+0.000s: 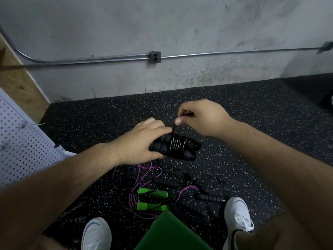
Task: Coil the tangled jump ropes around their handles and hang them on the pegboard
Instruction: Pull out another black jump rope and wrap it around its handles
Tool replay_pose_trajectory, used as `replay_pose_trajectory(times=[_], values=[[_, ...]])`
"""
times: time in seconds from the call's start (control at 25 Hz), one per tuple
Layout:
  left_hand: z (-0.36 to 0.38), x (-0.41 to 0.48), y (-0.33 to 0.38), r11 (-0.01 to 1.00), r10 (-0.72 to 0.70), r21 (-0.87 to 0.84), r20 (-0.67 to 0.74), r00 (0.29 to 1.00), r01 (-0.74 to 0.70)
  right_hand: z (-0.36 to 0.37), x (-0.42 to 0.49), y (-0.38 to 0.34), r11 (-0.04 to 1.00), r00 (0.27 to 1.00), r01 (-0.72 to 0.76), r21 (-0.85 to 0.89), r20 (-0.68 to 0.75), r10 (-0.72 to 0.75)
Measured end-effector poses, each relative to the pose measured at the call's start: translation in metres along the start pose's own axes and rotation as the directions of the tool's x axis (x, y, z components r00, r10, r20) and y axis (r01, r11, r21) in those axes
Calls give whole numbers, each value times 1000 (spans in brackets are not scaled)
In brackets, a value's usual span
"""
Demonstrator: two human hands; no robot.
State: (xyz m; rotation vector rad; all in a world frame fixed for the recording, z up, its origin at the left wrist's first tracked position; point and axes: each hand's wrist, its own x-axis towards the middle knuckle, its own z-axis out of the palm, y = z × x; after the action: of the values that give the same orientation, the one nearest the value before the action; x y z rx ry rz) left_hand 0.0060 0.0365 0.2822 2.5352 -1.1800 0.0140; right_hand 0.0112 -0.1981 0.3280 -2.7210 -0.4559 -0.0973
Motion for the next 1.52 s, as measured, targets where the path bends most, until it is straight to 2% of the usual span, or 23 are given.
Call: replay_pose_trajectory(times=[0.08, 0.16, 0.24, 0.28, 0.32, 0.4, 0.52, 0.68, 0.84, 0.96, 1.08, 1.16, 1.24, 1.28, 1.36, 1.44, 1.52], values=[[-8, 1, 8, 999, -16, -49, -35, 999, 15, 11, 5, 16, 961, 997, -72, 266, 59, 58], [-14, -1, 12, 994, -49, -101, -24, 999, 47, 25, 3, 30, 810, 984, -151, 567, 165, 68], [-15, -3, 14, 983, -80, -168, 7, 997, 80, 40, -8, 37, 598, 956, -208, 774, 291, -45], [-15, -4, 16, 976, -93, -196, 1, 996, 91, 48, -13, 36, 539, 938, -218, 814, 328, -115], [-14, -3, 16, 972, -106, -214, -23, 994, 99, 55, -18, 31, 542, 926, -235, 807, 355, -128], [-14, -1, 12, 970, -144, -212, -96, 985, 121, 70, -23, 8, 564, 917, -323, 760, 399, -13], [-15, 2, 0, 975, -197, -141, -180, 964, 173, 83, -30, -26, 487, 859, -464, 740, 510, 42], [-12, 1, -6, 974, -224, -89, -197, 955, 210, 80, -37, -44, 536, 827, -496, 683, 559, 54], [-11, 4, -4, 977, -212, -73, -188, 959, 202, 69, -34, -54, 687, 824, -483, 542, 547, 148], [-9, 5, -9, 977, -190, 62, -177, 966, 204, 47, -35, -65, 877, 822, -376, 298, 544, 168], [-8, 4, -18, 967, -178, 160, -133, 975, 198, 6, -45, -77, 961, 812, -221, 166, 577, 87], [-8, 3, -21, 958, -191, 205, -62, 980, 200, -16, -47, -76, 994, 872, -101, 51, 486, 64], [-6, 2, -18, 961, -170, 224, 6, 985, 164, -24, -41, -65, 989, 968, 26, -143, 249, 11], [-4, 1, -14, 970, -137, 204, 32, 990, 128, -25, -36, -58, 977, 990, 58, -205, 135, -30], [-1, 1, -5, 994, -78, 81, 50, 996, 74, -23, -27, -39, 976, 996, 85, -201, 22, -82], [-4, -1, 6, 997, -49, -58, 42, 998, 51, -17, -15, -13, 991, 998, 60, -123, 23, -58], [-9, -2, 17, 978, -57, -198, 34, 998, 63, -10, -8, 12, 993, 999, -12, 121, 47, 7]])
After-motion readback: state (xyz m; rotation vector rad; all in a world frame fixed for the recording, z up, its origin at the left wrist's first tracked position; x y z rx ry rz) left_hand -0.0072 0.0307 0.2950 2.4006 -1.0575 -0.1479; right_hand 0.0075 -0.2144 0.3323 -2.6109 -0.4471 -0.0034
